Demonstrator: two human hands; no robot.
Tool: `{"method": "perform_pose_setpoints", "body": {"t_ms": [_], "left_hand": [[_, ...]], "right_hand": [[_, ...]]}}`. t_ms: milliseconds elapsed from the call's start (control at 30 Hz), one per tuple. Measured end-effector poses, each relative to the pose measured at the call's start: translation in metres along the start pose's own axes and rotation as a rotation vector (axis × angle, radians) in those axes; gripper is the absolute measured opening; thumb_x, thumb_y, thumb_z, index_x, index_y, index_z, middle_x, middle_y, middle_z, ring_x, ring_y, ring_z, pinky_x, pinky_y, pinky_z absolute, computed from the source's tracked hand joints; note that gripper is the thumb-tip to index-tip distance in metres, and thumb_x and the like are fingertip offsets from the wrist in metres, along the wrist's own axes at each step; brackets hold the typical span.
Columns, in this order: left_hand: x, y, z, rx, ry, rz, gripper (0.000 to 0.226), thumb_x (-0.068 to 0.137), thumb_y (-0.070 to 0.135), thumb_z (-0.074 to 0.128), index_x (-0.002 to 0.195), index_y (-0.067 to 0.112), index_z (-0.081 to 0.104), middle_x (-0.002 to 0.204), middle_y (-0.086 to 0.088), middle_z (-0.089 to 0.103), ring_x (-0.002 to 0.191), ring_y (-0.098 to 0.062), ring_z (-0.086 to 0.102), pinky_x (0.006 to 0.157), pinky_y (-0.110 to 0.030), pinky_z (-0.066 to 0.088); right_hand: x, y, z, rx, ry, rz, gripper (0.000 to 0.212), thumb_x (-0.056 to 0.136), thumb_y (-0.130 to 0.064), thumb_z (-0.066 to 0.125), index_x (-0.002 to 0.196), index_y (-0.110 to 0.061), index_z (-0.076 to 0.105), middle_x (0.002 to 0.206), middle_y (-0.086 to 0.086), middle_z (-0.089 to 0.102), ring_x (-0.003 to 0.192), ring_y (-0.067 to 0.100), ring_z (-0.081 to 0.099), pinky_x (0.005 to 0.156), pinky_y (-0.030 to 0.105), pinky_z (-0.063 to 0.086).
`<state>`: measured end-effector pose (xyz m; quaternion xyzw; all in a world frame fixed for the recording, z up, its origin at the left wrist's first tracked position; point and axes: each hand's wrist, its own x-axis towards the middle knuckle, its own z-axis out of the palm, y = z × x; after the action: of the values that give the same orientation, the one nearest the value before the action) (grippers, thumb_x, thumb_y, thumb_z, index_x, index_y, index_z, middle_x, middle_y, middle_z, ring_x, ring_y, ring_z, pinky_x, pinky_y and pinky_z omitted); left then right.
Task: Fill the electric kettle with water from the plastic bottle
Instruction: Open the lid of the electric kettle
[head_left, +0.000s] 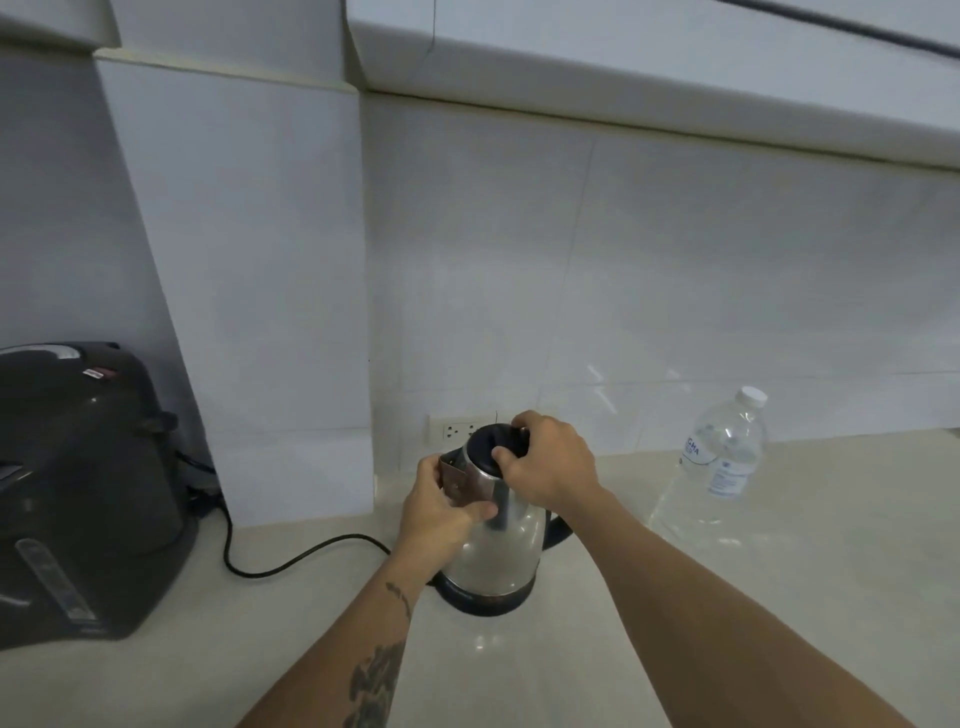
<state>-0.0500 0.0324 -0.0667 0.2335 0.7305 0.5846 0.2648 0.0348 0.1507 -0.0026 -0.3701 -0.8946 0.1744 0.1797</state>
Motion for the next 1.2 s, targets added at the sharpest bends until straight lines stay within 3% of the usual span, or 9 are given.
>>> {"method": "perform_pose_setpoints", "body": {"t_ms": [233,400,500,600,667,800,933,1067,1200], "left_hand": [[-0.001,-0.006,0.002,-0.048,-0.012,-0.047,0.071,0.073,0.017,0.086,0.131,0.031,0.047,0.114,0.017,0.053,0.112,-0.009,0.047,0.104,-0.036,0.039],[0.002,-0.012,0.002,-0.020,-0.035,-0.061,0.060,0.076,0.024,0.084,0.122,0.038,0.047,0.113,0.018,0.057,0.119,-0.015,0.051,0.106,-0.039,0.041],[0.002,-0.014,0.003,0.010,-0.092,-0.078,0.064,0.080,0.031,0.080,0.133,0.035,0.045,0.126,0.010,0.055,0.128,-0.021,0.049,0.110,-0.047,0.040],[0.001,-0.017,0.003,0.029,-0.128,-0.092,0.071,0.085,0.034,0.075,0.145,0.031,0.038,0.138,0.003,0.052,0.132,-0.026,0.047,0.107,-0.046,0.039],[0.001,-0.018,0.004,0.031,-0.131,-0.092,0.076,0.085,0.035,0.075,0.149,0.030,0.035,0.143,0.000,0.051,0.132,-0.027,0.047,0.107,-0.046,0.038],[0.001,-0.019,0.005,0.034,-0.136,-0.099,0.083,0.083,0.031,0.078,0.152,0.029,0.031,0.145,-0.003,0.050,0.133,-0.027,0.047,0.109,-0.046,0.037],[0.002,-0.023,0.006,0.044,-0.128,-0.090,0.083,0.081,0.031,0.080,0.150,0.031,0.033,0.146,-0.003,0.050,0.134,-0.026,0.047,0.113,-0.048,0.037],[0.001,-0.024,0.007,0.035,-0.145,-0.088,0.083,0.084,0.029,0.077,0.152,0.030,0.030,0.149,-0.004,0.046,0.138,-0.029,0.043,0.110,-0.049,0.035],[0.001,-0.025,0.007,0.036,-0.148,-0.096,0.085,0.082,0.027,0.079,0.152,0.031,0.031,0.151,-0.005,0.044,0.138,-0.030,0.042,0.110,-0.052,0.035]], "right_hand": [[0.002,0.002,-0.003,0.065,-0.010,0.020,0.044,0.085,-0.042,0.062,0.124,-0.020,0.063,0.110,0.003,0.073,0.101,0.029,0.067,0.087,0.038,0.055],[0.010,0.013,-0.021,0.513,-0.059,0.135,0.029,0.089,-0.033,0.066,0.117,-0.025,0.062,0.105,0.001,0.075,0.096,0.021,0.070,0.085,0.035,0.056],[0.012,0.026,-0.027,0.716,-0.045,0.205,0.019,0.092,-0.030,0.067,0.110,-0.024,0.065,0.103,0.005,0.076,0.090,0.020,0.074,0.084,0.042,0.062],[0.010,0.036,-0.037,0.892,-0.014,0.281,0.017,0.099,-0.021,0.061,0.112,-0.012,0.067,0.105,0.013,0.073,0.076,0.018,0.075,0.057,0.026,0.062],[0.007,0.046,-0.046,0.965,-0.008,0.323,0.017,0.100,-0.016,0.058,0.109,-0.007,0.070,0.104,0.013,0.074,0.073,0.012,0.074,0.050,0.015,0.054],[0.002,0.074,-0.048,1.050,-0.066,0.409,0.014,0.098,-0.017,0.058,0.097,-0.019,0.072,0.101,0.000,0.074,0.097,0.012,0.065,0.072,0.022,0.043],[0.003,0.096,-0.036,1.052,-0.123,0.516,0.025,0.095,-0.026,0.059,0.117,-0.022,0.070,0.116,-0.001,0.072,0.105,0.012,0.063,0.098,0.040,0.040],[0.001,0.105,-0.029,1.151,-0.139,0.514,0.027,0.098,-0.025,0.054,0.119,-0.022,0.071,0.117,0.000,0.071,0.109,0.013,0.062,0.096,0.038,0.045],[0.002,0.114,-0.016,1.151,-0.096,0.545,0.032,0.097,-0.010,0.050,0.121,-0.017,0.069,0.116,0.007,0.070,0.108,0.020,0.062,0.091,0.037,0.050]]}}
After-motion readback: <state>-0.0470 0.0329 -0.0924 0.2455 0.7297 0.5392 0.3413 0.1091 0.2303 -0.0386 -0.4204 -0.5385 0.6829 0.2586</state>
